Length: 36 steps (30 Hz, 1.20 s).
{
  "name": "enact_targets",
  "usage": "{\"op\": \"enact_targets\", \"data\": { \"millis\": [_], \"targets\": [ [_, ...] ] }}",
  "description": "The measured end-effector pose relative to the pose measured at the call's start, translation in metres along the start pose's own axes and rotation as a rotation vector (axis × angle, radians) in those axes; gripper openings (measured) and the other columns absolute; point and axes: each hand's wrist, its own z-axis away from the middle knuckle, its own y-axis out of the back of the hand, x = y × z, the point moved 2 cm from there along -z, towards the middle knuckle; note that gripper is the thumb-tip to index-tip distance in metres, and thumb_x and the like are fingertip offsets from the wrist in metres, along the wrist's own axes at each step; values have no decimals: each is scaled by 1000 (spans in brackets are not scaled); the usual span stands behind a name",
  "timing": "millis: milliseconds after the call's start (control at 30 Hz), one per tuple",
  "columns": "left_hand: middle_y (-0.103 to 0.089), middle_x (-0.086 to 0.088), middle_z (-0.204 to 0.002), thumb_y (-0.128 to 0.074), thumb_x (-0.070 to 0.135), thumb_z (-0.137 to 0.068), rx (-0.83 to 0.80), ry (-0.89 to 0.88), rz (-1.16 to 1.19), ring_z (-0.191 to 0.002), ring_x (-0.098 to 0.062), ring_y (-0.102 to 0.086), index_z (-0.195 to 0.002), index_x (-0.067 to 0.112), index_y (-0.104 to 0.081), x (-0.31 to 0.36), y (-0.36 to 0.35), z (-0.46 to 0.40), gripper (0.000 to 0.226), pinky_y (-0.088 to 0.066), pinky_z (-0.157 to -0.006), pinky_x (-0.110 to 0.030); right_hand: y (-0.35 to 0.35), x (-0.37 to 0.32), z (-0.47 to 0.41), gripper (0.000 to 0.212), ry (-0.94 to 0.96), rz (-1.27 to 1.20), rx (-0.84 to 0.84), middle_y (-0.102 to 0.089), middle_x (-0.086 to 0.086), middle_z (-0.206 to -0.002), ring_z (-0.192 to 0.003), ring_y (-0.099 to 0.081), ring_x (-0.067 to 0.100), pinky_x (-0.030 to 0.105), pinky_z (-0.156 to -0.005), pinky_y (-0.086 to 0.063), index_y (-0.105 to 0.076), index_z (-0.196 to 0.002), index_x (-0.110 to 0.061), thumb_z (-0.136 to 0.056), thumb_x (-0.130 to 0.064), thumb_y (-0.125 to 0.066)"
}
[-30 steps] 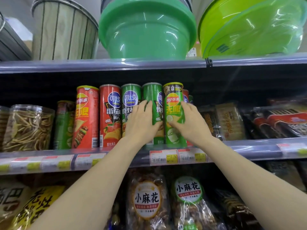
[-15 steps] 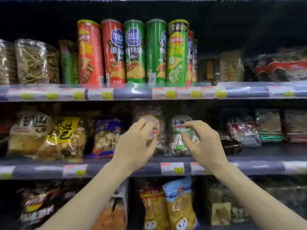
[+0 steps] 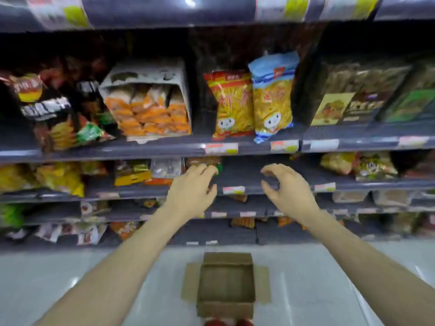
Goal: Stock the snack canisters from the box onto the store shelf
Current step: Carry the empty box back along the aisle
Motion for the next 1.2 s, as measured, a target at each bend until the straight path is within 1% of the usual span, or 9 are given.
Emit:
{"op": "enact_targets", "data": {
  "millis": [167,267,367,567,733,833,967,1100,1200],
  "targets": [
    [-58,-2,-113,-51,29,-87,-216,109,44,-109,-25,-55,-116,20,-50,-38,-97,44,30,-49,-72,-39,-86,51,52,29,-207,30,-156,-63,5,-110,-101,-59,27,36,-73,-47,-58,-113,-18,-85,-21,-59],
    [-55,0,-117,-50,32,-89,-353,220,61,-112,-23,-52,-121,22,-47,-62,-162,70,33,-49,-75,-37,-140,89,81,31,-329,86,-299,-61,3,-116,-105,-58,24,34,-74,-48,-54,-118,-20,-87,-27,-57],
    [-54,-2,-124,-51,31,-89,-465,312,77,-115,-25,-50,-124,21,-46,-85,-226,99,37,-46,-82,-37,-192,131,110,34,-417,76,-389,-61,0,-117,-107,-57,20,29,-73,-42,-53,-120,-20,-87,-29,-57],
    [-59,-7,-119,-52,28,-88,-609,494,79,-108,-26,-55,-127,15,-44,-127,-361,158,42,-48,-77,-36,-311,229,155,41,-601,0,-539,-61,1,-120,-100,-59,21,33,-80,-50,-48,-121,-25,-84,-33,-62],
    [-58,-7,-123,-57,31,-87,-644,688,172,-110,-29,-56,-128,20,-44,-148,-474,209,44,-51,-84,-42,-408,304,195,50,-785,-116,-539,-59,3,-121,-92,-52,13,27,-74,-44,-47,-123,-23,-80,-38,-67],
    [-54,-8,-130,-60,34,-86,-661,779,193,-114,-31,-54,-130,21,-43,-159,-523,230,49,-49,-87,-45,-449,337,221,57,-887,-162,-547,-56,5,-126,-100,-53,19,28,-74,-44,-45,-127,-22,-79,-39,-69],
    [-48,-16,-134,-62,37,-84,-655,874,204,-117,-37,-50,-135,16,-36,-183,-598,258,61,-49,-88,-50,-512,385,260,68,-1006,-173,-573,-48,10,-137,-119,-50,30,39,-88,-46,-37,-136,-20,-79,-41,-68],
    [-41,-16,-140,-64,47,-80,-608,960,243,-122,-40,-44,-140,17,-27,-207,-643,282,76,-44,-91,-54,-553,419,282,78,-1110,-230,-517,-36,13,-145,-122,-46,35,35,-77,-42,-23,-143,-23,-80,-38,-67],
    [-40,-14,-144,-67,52,-76,-549,1095,346,-127,-39,-42,-143,19,-23,-222,-663,290,87,-42,-99,-56,-571,437,292,91,-1230,-353,-462,-29,13,-151,-130,-39,36,37,-90,-43,-11,-147,-23,-79,-38,-69]
  ]
}}
